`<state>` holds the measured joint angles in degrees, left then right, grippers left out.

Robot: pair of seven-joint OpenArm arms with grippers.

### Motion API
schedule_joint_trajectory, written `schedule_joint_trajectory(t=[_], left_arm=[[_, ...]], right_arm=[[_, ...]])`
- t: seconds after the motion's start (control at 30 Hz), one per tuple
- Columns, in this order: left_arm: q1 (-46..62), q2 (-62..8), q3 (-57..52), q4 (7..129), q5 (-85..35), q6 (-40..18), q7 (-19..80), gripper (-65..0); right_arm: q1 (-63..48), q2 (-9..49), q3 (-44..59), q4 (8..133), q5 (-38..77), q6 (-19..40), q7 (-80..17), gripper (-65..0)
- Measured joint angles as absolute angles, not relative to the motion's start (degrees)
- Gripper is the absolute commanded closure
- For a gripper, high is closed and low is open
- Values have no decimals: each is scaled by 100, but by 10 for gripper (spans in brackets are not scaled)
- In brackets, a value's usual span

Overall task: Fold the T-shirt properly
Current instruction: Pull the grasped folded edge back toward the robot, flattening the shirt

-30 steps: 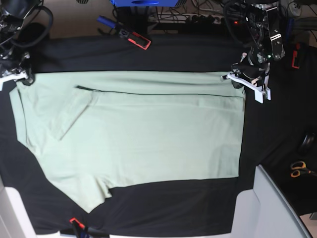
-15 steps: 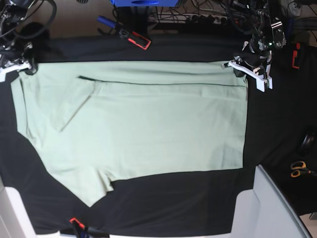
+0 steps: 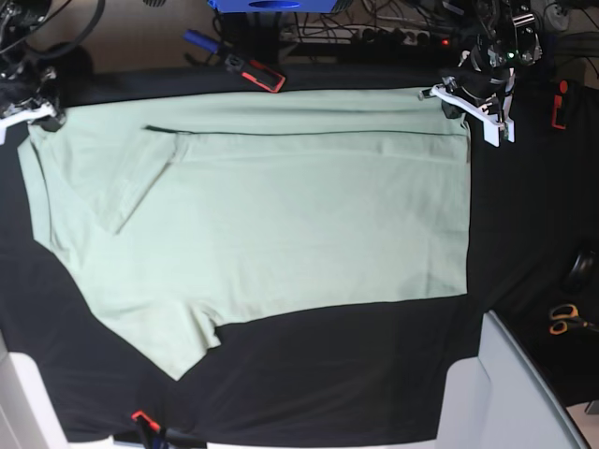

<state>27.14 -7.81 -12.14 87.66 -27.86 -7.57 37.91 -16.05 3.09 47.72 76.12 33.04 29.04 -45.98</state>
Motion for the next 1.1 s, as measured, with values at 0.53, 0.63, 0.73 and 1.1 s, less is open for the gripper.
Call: schedule_joint_trajectory(t=[0.53,0.63,0.73,1.1], left_arm=[[3083,-784,-1227,9161,-2724,-753,3874,0],[3085,-784,-1227,9161,-2724,-753,3876,0],[3083,-781,-1227,9063,-2727,-749,3876,0],[3402,-670,-2506,9330,-2674,-628,4429,-289]], right_arm=[[-1852,202,4770,7625,3304,2902,-4598,-1],[-1859,204,4770,7623,3301,2902,-4600,-10],[-1859,202,4770,7623,3301,2902,-4600,-51],[-2036,-69,5256,8025,3264,2853,-4956,-361]])
